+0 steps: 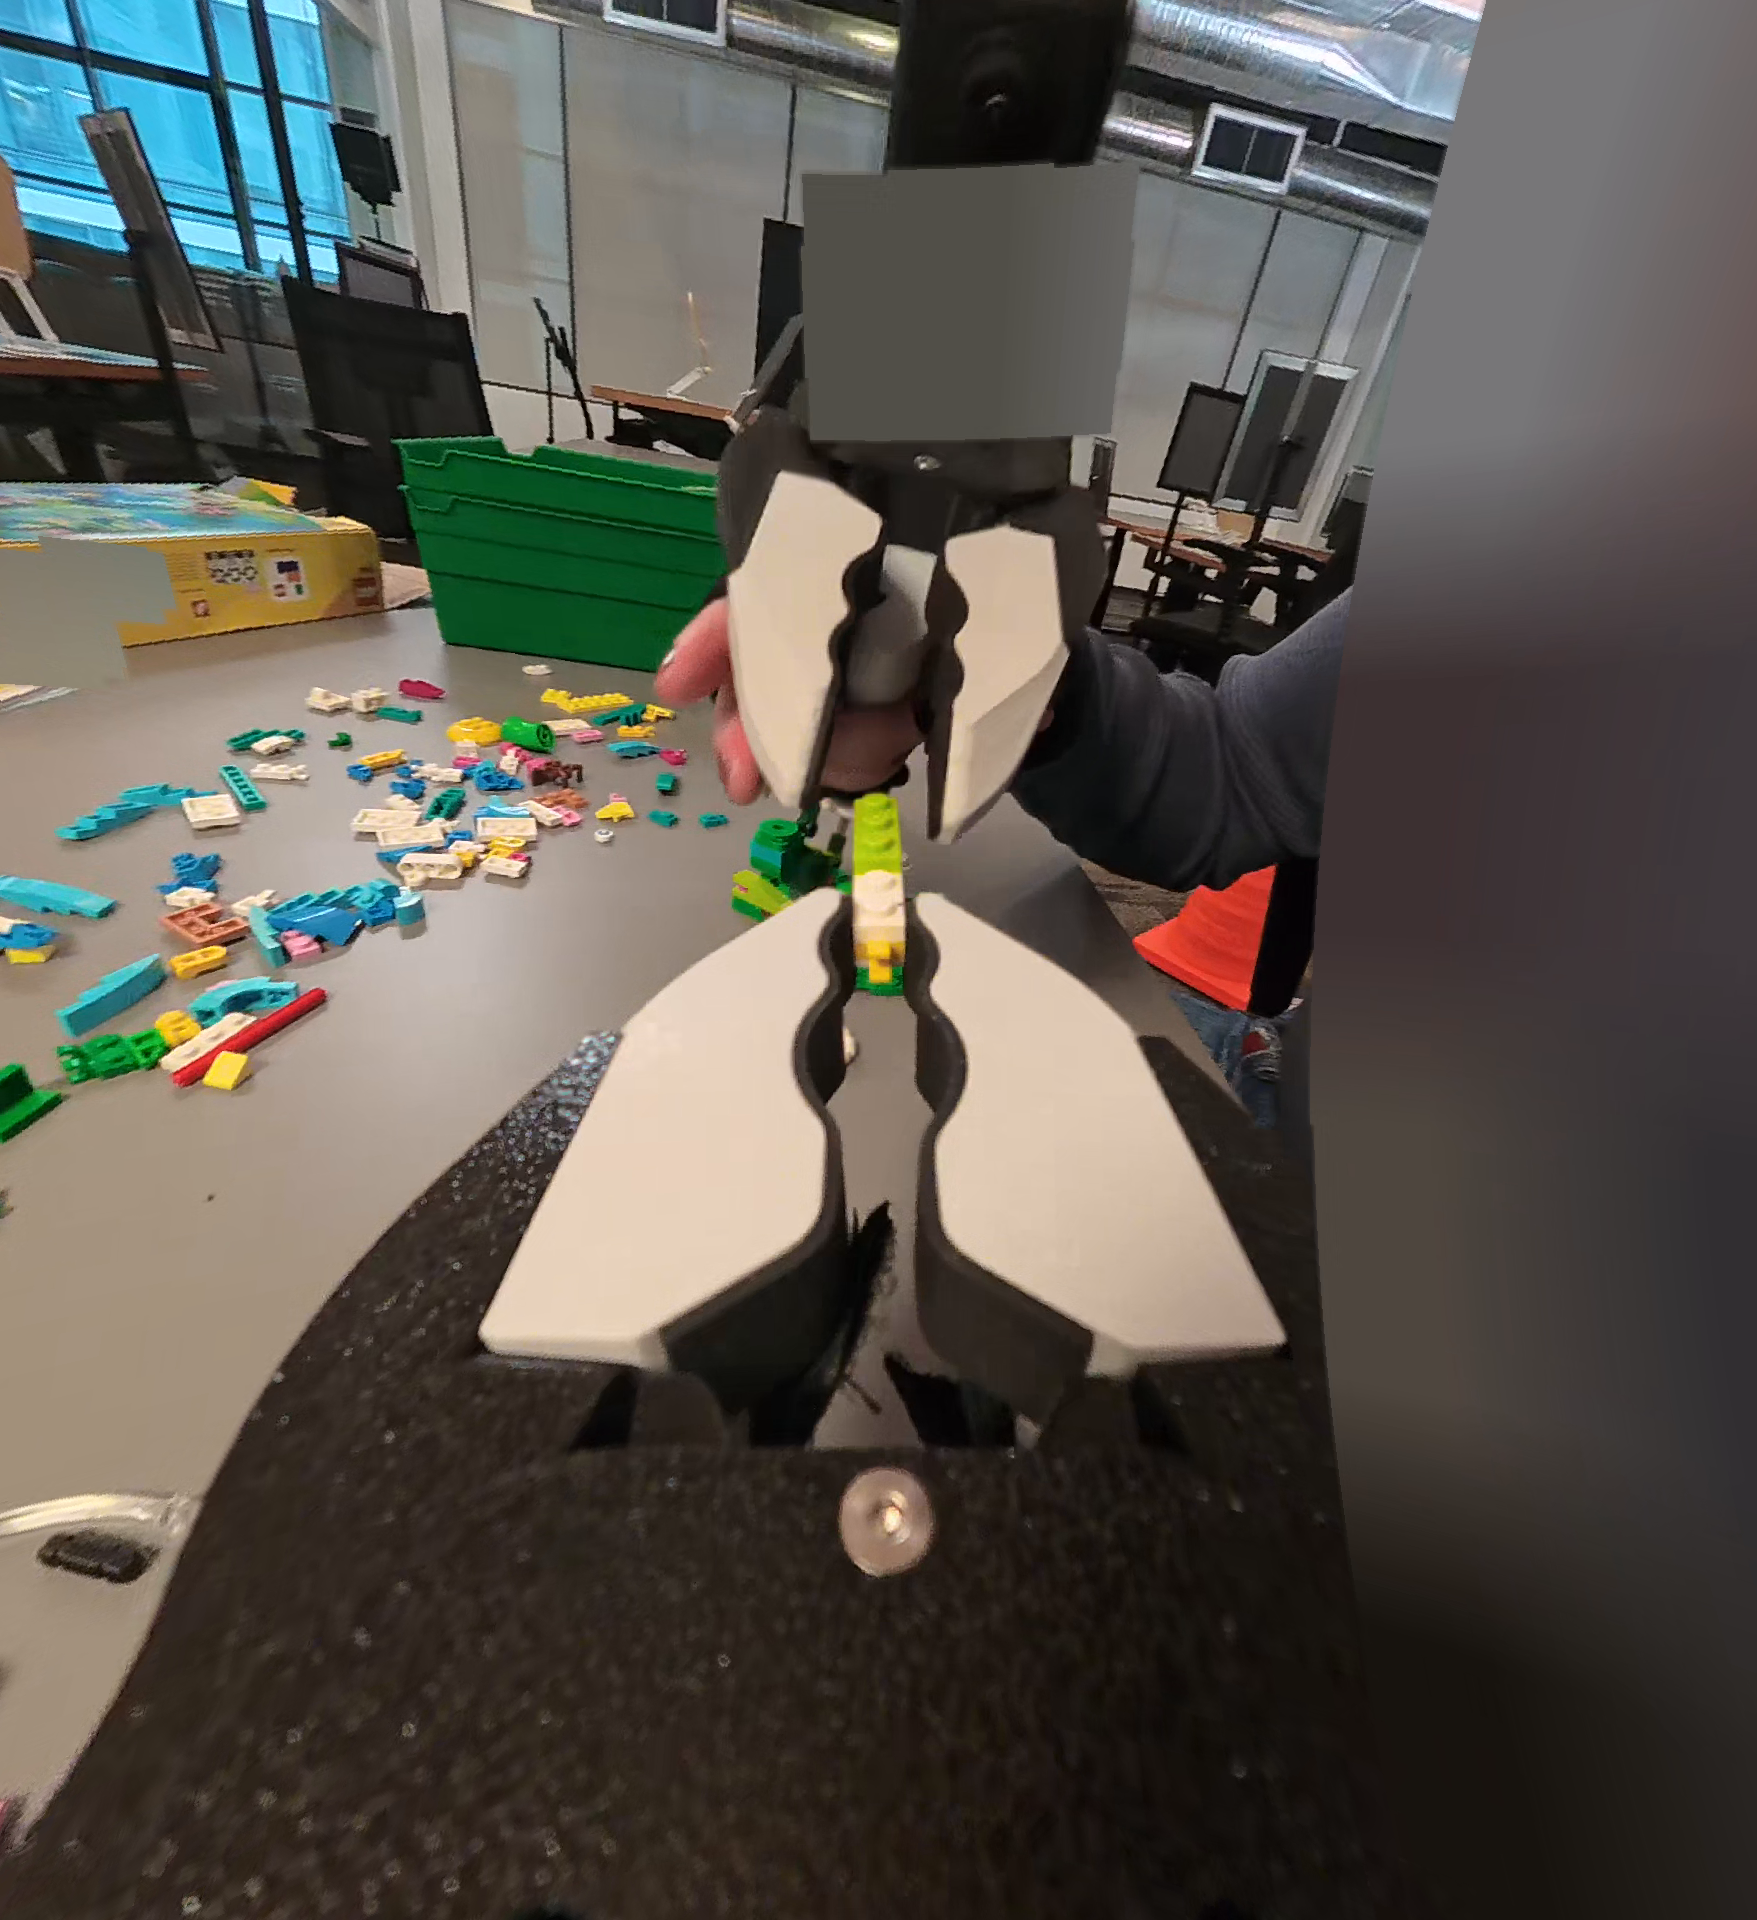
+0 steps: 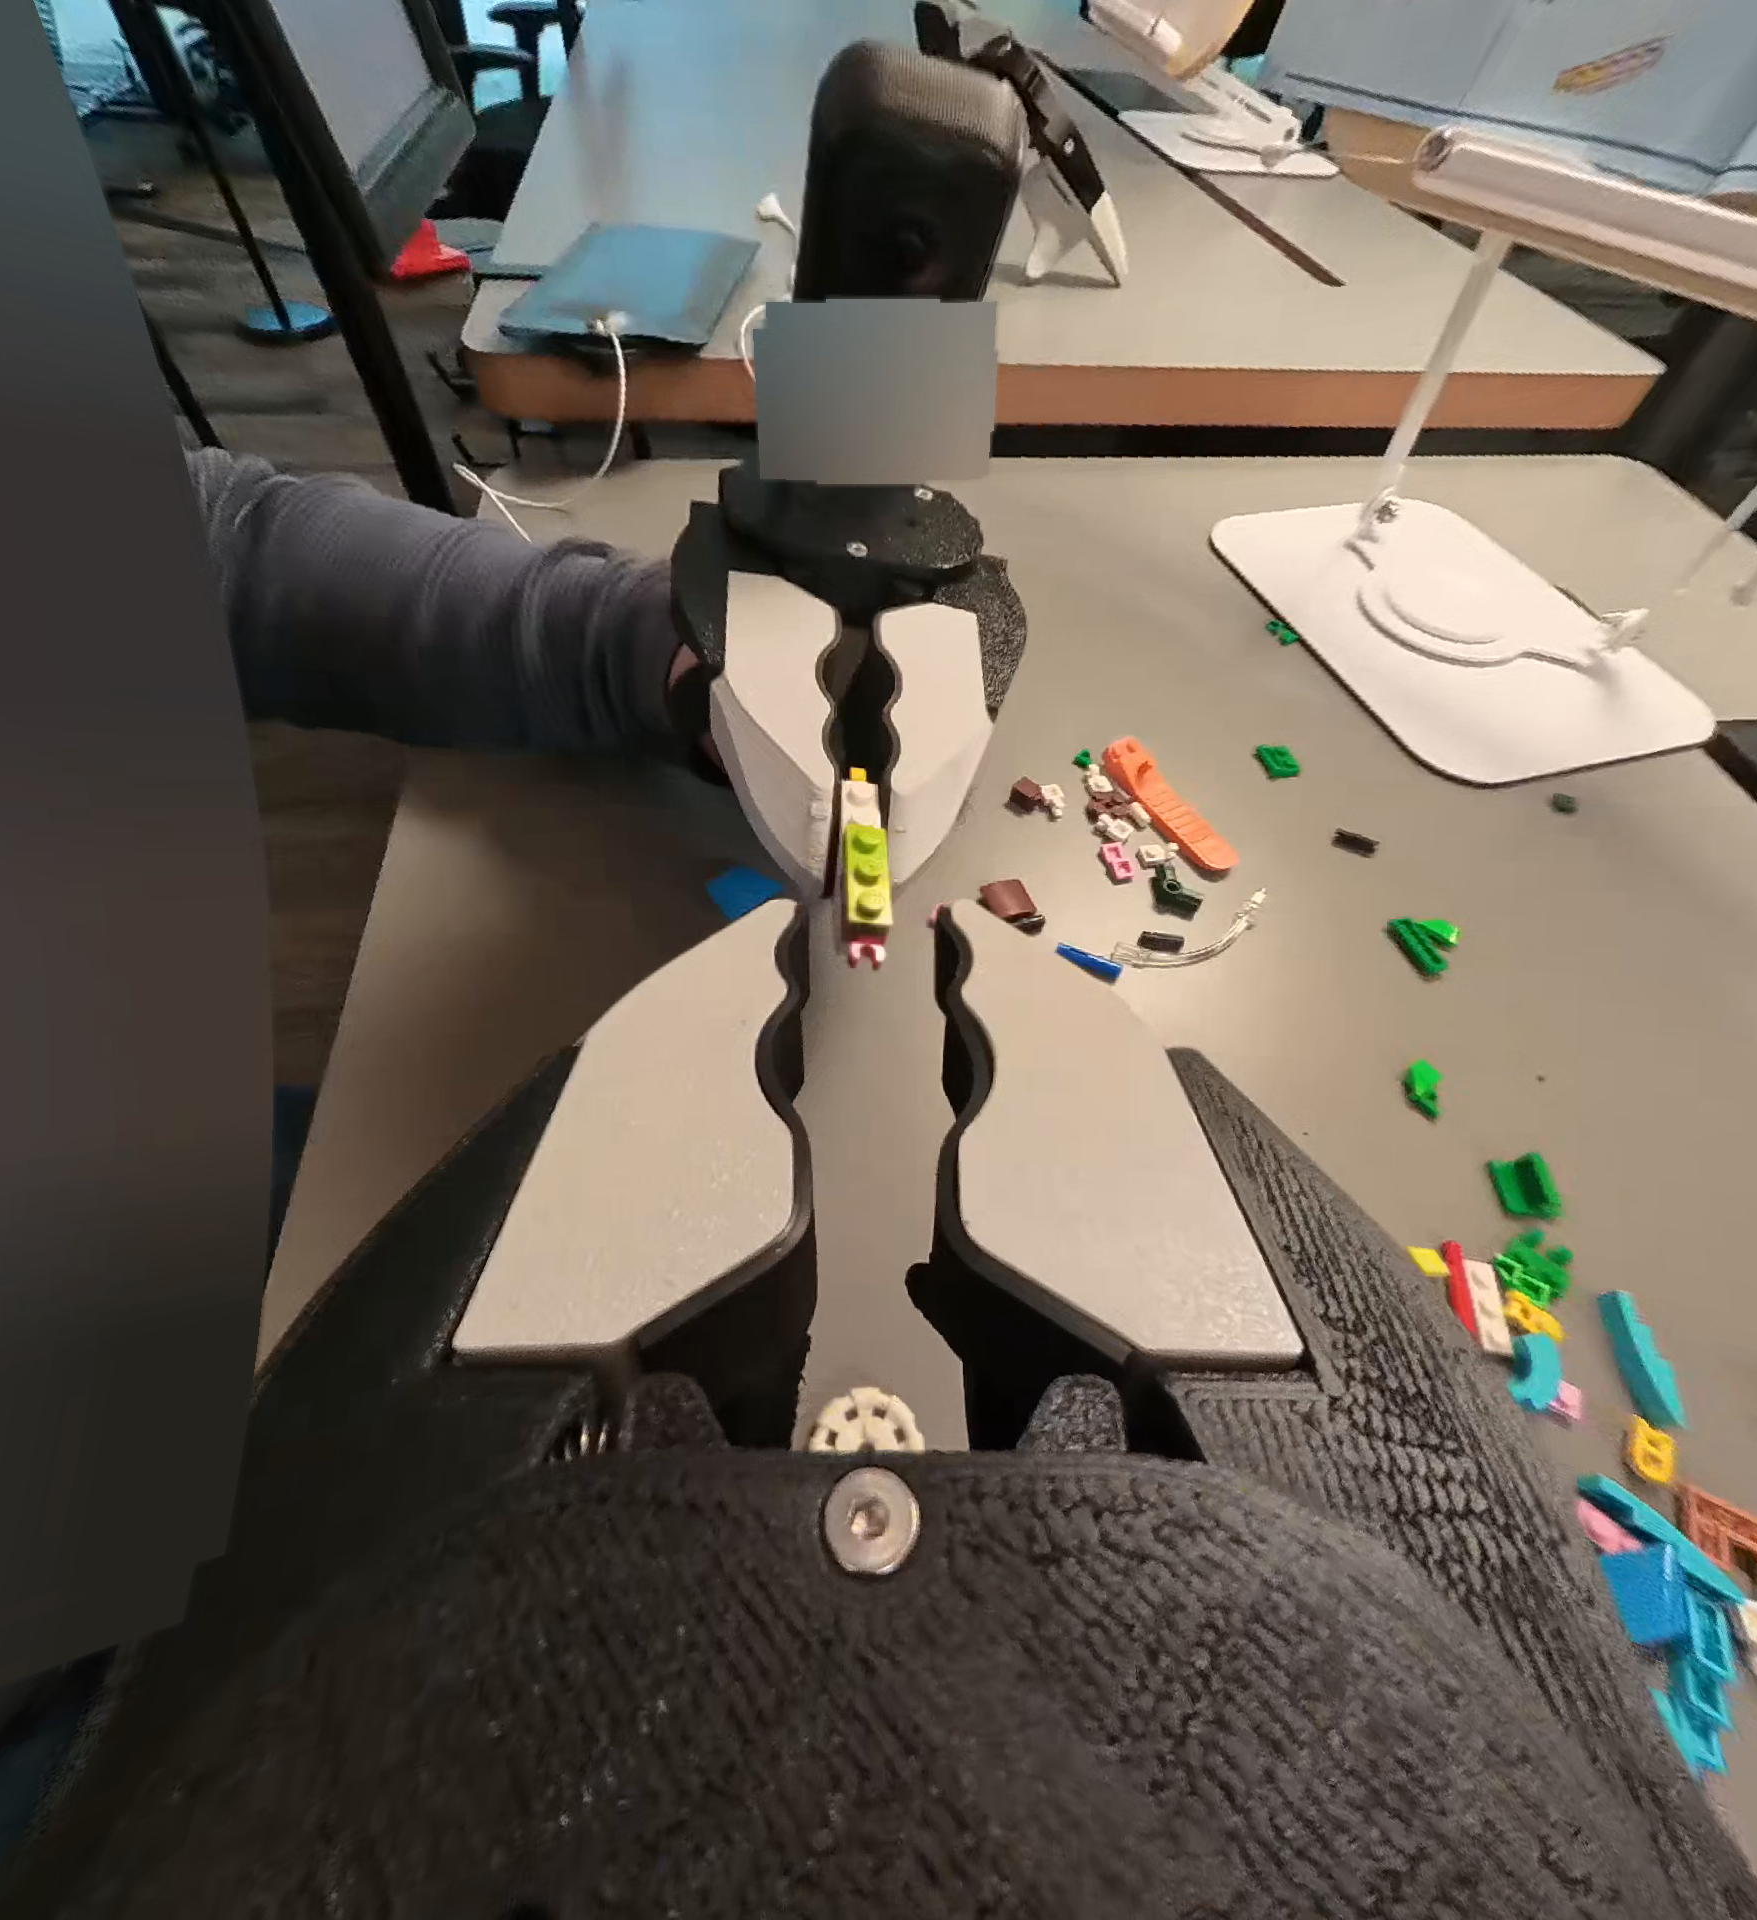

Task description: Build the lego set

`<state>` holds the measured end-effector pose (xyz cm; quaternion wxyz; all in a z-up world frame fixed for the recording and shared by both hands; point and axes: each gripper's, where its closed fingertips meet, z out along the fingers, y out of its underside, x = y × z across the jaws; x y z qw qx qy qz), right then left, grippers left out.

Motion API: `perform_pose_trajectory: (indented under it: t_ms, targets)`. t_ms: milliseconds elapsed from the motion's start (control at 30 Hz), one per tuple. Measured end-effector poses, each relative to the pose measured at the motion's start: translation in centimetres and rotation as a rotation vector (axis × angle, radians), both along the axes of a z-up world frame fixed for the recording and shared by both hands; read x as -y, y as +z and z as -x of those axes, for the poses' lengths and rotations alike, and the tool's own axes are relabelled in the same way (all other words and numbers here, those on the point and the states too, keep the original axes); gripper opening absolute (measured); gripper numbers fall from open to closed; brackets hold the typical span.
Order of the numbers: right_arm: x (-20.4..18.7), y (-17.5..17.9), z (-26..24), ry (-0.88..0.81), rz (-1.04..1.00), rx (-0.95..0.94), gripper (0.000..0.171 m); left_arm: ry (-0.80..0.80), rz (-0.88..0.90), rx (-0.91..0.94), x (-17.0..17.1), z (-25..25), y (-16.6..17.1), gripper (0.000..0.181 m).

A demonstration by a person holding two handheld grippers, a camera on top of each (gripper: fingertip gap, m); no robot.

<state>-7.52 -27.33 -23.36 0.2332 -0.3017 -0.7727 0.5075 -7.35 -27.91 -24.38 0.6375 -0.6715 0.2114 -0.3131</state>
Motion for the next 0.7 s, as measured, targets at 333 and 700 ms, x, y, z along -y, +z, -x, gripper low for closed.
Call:
perform_pose_trajectory:
  t_ms: [333,700]
  targets:
    - [-2.4,1.6,2.9,-0.262,0.264,0.008,0.006,0.507,-0.227,-0.376,-1.5,4.4,1.3,0.045]
    - [-0.4,2.7,5.0,-0.304,0.791,0.145,0.006,1.125,-0.607,-1.541,-0.8,6.4,3.8,0.030]
